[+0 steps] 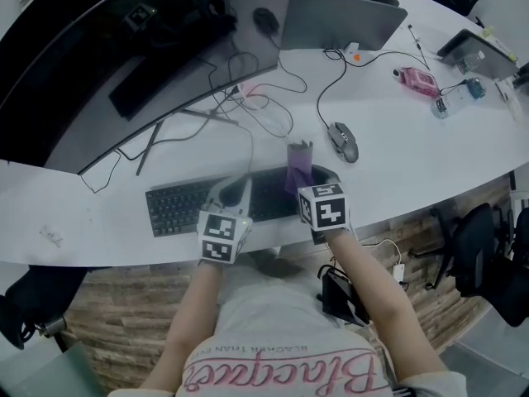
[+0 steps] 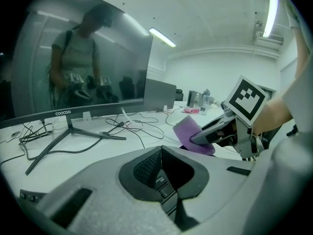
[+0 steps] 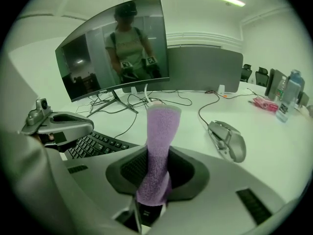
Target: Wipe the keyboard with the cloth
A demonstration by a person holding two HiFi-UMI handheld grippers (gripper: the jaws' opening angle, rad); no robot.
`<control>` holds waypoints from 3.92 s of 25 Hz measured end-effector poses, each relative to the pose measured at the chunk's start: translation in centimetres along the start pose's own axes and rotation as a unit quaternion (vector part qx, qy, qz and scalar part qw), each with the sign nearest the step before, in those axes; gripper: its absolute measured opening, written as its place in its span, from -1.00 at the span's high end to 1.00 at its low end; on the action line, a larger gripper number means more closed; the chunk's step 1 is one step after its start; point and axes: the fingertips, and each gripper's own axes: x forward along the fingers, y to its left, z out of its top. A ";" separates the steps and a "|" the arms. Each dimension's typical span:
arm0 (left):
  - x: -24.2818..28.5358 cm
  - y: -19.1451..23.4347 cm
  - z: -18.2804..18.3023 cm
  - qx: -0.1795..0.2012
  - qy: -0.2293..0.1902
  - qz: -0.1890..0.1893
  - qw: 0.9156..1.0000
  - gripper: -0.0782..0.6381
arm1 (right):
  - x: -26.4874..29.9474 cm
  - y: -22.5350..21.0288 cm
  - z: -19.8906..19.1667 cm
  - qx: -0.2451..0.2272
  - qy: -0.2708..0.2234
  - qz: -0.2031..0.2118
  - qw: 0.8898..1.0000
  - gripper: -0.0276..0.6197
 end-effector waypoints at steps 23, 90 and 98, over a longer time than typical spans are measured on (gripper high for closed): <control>-7.1 4.7 -0.3 0.005 -0.024 0.026 0.999 0.77 | -5.9 4.1 2.8 0.019 -0.041 -0.036 0.998 0.64; -20.7 17.9 -10.3 -0.055 0.007 0.133 0.990 0.77 | 3.4 36.7 -3.5 -0.053 0.087 0.195 0.976 0.64; -18.4 15.7 -9.2 -0.046 0.007 0.113 0.992 0.77 | 2.7 33.1 -3.8 -0.040 0.088 0.180 0.979 0.64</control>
